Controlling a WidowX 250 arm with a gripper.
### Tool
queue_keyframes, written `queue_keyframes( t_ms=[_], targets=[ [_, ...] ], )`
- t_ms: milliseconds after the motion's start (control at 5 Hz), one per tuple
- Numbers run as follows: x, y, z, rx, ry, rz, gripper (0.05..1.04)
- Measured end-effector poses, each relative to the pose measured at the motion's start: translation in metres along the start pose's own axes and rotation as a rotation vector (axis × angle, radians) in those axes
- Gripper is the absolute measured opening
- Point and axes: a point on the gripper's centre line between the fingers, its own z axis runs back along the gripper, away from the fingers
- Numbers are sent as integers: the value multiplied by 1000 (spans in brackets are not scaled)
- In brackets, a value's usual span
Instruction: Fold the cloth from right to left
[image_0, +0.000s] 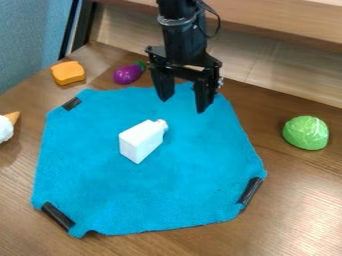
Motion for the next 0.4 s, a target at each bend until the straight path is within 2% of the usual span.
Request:
queue_keyframes(
  t_ms=[200,400],
  targets=[
    [-4,0,-12,-6,35,4,1000],
    [-9,-26,-22,-44,41,-55,1000]
  ],
)
